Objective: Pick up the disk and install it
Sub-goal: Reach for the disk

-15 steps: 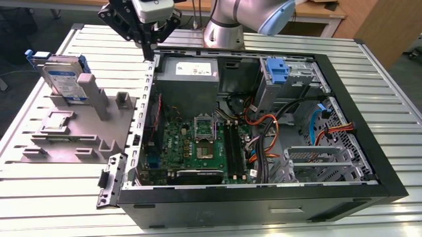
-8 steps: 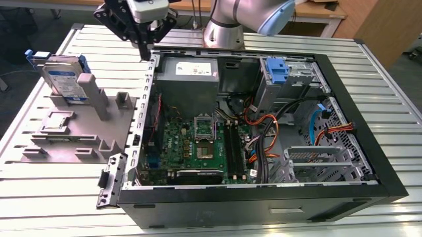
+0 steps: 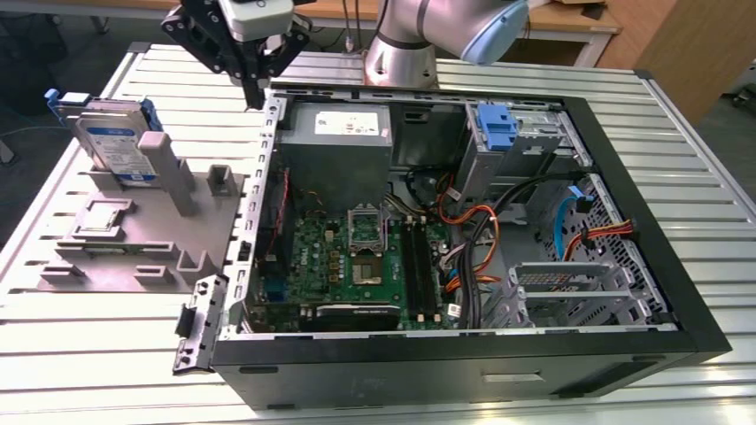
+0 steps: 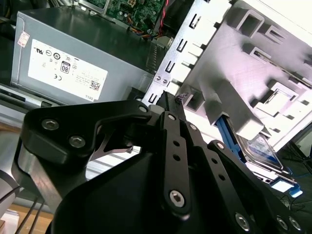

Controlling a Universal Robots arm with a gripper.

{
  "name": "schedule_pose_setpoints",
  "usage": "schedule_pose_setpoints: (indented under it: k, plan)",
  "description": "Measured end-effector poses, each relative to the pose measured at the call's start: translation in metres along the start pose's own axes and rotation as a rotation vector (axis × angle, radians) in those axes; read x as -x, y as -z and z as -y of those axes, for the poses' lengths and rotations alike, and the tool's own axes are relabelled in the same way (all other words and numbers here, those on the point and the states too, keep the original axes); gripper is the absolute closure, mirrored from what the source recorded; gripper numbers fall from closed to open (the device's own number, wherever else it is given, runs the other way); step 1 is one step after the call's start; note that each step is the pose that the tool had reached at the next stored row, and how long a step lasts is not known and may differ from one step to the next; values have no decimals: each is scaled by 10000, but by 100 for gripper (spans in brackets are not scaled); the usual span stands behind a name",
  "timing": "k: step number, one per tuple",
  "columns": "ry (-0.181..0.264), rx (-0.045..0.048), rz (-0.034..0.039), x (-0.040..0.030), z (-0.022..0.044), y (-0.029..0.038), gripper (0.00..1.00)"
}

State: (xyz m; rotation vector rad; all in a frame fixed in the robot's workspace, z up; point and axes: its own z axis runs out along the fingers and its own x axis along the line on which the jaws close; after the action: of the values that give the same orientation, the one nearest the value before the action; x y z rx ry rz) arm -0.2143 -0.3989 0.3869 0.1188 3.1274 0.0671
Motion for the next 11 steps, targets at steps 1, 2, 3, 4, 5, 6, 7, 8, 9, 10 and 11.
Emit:
schedule_pose_setpoints:
  k: [1,2,3,4,5,6,7,8,9,10,11]
  plan:
    - [-1,-1,-1,-3,0,0,90]
    - [-1,0,-1,-6,1,-1,90]
    - [-2,0,-2,-8,1,-1,90]
    - [-1,-1,-4,-11,1,-1,90]
    - [-2,0,-4,-15,1,-2,90]
    - [-2,0,-5,-19,2,-2,90]
    - [-2,-1,-7,-21,2,-2,90]
    - [-1,-1,-8,-22,2,-3,90]
    - [0,-1,-9,-24,2,-3,90]
    - [-2,-1,-11,-26,2,-4,90]
    - [-2,-1,-14,-28,2,-4,90]
